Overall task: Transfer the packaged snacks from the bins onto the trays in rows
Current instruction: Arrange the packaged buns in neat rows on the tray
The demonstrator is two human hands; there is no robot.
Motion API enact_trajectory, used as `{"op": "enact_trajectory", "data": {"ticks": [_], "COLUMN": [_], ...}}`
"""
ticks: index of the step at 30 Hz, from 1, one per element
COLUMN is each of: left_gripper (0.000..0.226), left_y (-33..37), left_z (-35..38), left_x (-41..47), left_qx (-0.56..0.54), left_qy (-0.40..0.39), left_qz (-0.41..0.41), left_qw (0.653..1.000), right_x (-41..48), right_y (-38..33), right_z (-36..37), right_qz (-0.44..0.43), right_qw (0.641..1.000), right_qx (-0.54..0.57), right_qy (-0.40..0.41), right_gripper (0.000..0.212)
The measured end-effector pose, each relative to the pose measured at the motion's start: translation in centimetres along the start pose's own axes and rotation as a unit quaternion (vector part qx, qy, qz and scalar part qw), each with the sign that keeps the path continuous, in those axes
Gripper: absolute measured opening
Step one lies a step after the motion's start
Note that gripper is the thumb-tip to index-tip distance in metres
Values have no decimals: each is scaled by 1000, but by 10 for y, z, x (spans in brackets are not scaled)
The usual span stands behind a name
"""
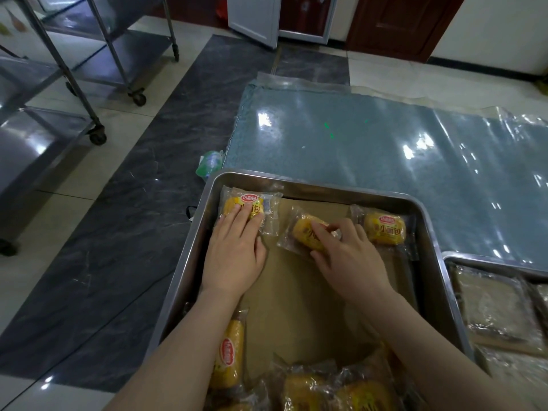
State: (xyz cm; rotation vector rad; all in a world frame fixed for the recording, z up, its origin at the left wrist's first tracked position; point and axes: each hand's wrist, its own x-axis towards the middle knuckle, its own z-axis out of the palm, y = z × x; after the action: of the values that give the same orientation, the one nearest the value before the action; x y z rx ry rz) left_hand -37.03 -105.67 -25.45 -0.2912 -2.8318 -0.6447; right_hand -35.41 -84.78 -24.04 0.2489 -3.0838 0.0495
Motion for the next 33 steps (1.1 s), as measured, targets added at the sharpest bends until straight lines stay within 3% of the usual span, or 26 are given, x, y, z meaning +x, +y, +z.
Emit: {"op": "enact_trajectory", "data": {"ticks": [9, 20, 27, 33], "left_gripper": [40, 43, 28, 17], "left_y": [-1, -1, 18, -1], "left_z": [1, -9, -55, -96], "left_x": [0, -6, -53, -124], "left_qx": [1, -34, -120, -95], "left_qy": [-1, -13, -79, -117], "left_qz": [1, 10, -1, -11], "left_qw": [1000, 999, 990, 989], "right_x": [24, -4, -83, -138], "right_y": [4, 5, 9, 4], "right_z": [7, -14, -44, -63], "right_qz": [0, 10, -7, 29], "right_qw": [998, 995, 989, 964], "right_qx": [16, 78, 132, 232], "right_qy": [68, 56, -66, -125], "right_gripper": [54, 48, 39, 33]}}
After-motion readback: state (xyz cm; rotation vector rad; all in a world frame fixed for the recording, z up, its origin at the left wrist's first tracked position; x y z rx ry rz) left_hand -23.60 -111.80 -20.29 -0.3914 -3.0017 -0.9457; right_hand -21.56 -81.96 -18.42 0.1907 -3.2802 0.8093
